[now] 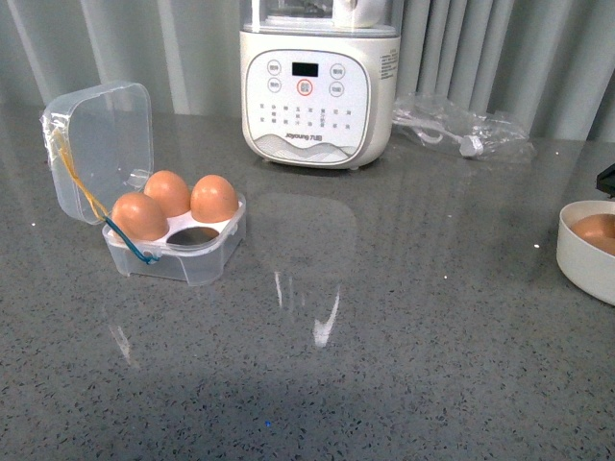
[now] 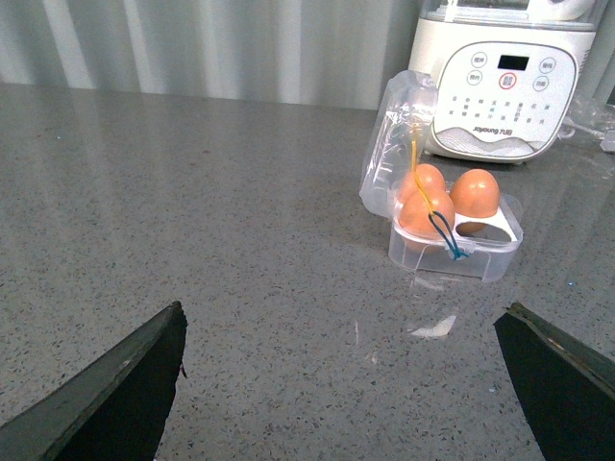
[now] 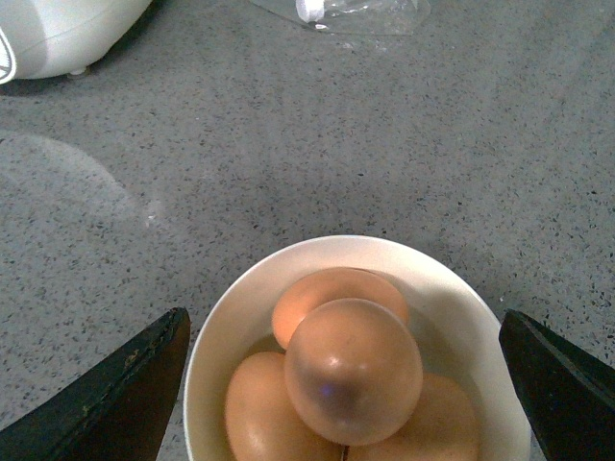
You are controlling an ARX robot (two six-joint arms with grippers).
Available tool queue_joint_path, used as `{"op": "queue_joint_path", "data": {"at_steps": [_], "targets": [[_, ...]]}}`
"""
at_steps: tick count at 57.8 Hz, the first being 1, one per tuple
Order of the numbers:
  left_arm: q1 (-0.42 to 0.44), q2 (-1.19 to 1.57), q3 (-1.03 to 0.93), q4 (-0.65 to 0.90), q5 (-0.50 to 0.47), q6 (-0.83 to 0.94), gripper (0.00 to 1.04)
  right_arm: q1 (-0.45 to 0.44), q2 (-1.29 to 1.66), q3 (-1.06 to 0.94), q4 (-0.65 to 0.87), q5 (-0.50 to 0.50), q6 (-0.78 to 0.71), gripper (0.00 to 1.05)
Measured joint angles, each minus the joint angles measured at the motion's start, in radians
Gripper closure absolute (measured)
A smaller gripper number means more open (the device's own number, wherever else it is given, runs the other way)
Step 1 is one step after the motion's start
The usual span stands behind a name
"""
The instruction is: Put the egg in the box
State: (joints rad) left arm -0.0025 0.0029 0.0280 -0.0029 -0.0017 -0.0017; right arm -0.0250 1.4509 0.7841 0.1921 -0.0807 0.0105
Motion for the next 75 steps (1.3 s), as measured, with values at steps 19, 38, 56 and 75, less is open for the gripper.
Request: {"op": "queue_joint_path", "data": {"at_steps": [19, 38, 56, 75], "targets": [[0.0, 0.0, 0.0, 0.0, 0.0, 0.0, 0.07, -0.005, 0.051, 0.009, 0.023, -0.008, 0.021, 0.07], [0.0, 0.0, 0.0, 0.0, 0.0, 0.0, 0.07, -0.011, 0.055, 0.009, 0.027, -0.013, 0.03, 0.38], [0.0, 0.0, 0.0, 0.0, 0.0, 0.0, 0.07, -0.02, 0.041, 0.009, 0.016, -0.034, 0.031, 0.66], [0.0, 0.0, 0.0, 0.0, 0.0, 0.0, 0.07, 0.047, -0.091, 0.048, 0.021, -0.029, 0.028, 0.66]]}}
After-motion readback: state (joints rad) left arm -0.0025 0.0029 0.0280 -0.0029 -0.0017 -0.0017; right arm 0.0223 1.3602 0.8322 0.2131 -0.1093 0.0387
